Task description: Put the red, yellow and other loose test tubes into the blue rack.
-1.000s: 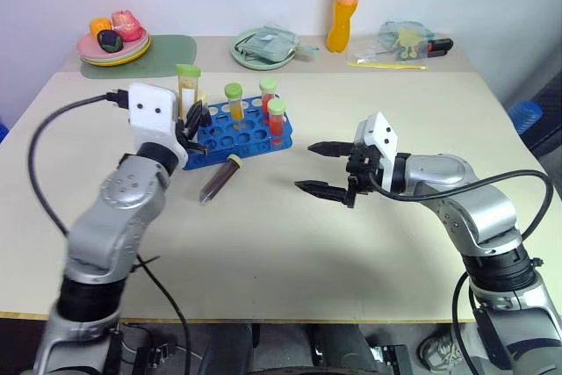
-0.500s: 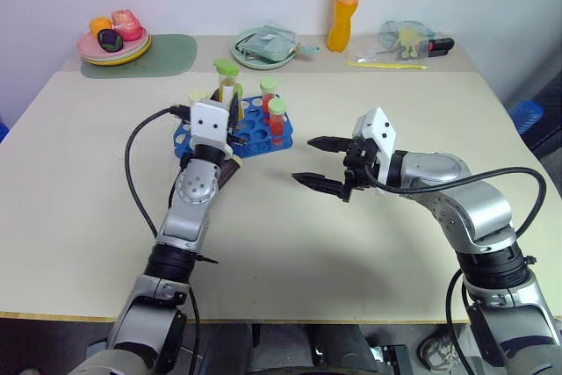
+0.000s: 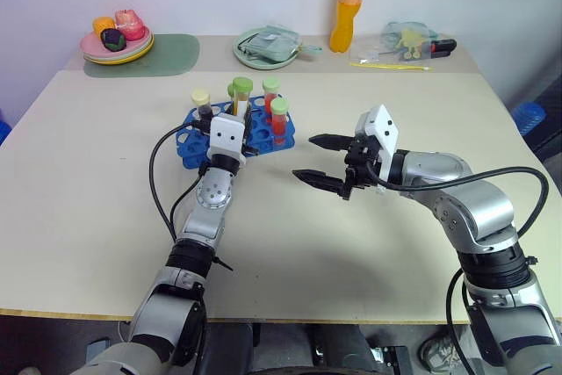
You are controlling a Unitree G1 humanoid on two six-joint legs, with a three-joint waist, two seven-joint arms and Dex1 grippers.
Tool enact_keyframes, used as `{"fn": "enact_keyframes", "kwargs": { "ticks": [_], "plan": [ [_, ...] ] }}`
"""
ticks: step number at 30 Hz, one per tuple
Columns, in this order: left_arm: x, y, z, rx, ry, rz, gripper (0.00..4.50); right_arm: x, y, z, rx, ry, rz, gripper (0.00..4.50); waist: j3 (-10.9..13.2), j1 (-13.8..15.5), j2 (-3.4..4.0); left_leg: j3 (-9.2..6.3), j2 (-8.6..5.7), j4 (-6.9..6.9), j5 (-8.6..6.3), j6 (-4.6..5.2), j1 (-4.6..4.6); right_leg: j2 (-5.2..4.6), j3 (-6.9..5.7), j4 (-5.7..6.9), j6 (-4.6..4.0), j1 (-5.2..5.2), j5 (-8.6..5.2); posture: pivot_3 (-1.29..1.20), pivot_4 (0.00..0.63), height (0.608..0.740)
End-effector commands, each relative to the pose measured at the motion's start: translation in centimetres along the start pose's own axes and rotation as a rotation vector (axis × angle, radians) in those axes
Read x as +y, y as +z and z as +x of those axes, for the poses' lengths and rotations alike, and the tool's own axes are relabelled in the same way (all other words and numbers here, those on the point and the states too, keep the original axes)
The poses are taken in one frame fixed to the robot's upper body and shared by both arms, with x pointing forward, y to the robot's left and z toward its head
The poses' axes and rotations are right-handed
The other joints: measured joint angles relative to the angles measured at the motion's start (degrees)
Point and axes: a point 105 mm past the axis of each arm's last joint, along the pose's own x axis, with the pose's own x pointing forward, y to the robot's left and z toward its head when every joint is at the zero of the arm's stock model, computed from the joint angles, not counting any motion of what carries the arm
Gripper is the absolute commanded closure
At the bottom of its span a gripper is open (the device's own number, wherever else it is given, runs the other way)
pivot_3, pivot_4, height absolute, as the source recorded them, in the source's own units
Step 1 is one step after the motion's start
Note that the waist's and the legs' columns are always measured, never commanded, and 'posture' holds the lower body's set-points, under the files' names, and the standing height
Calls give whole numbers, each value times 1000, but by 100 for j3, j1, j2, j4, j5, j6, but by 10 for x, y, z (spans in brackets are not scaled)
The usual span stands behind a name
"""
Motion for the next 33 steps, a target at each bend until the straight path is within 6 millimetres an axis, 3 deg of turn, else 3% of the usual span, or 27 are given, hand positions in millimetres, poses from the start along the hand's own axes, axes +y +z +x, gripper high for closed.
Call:
{"fn": "enact_keyframes", "kwargs": {
  "ticks": [1,12,20,24,33],
  "plan": [
    [0,15,8,-73,-5,-13,3652,3,19,0,-58,9,-48,190,0,4,0,-1,0,1,0,0,0,0,0,0,0,0,0,0,150,729],
    [-18,6,12,-45,-63,-100,3652,3,20,-1,-62,4,-48,190,0,8,0,0,-1,7,-1,3,-4,1,-2,1,2,1,1,0,150,729],
    [-14,8,7,-88,-39,-71,3652,4,20,-1,-64,5,-47,190,0,11,0,0,-1,9,-2,4,-5,1,-2,0,3,1,2,0,150,729],
    [-20,2,-2,-98,-98,-102,3652,4,21,0,-70,9,-49,190,0,10,0,-1,-1,9,-2,4,-5,1,-2,0,3,1,2,0,150,729],
    [-13,-15,-11,-78,-51,-113,3652,5,23,0,-72,10,-51,190,-1,4,1,-1,-1,11,-3,5,-1,1,-2,1,4,6,2,0,150,729]
  ]
}}
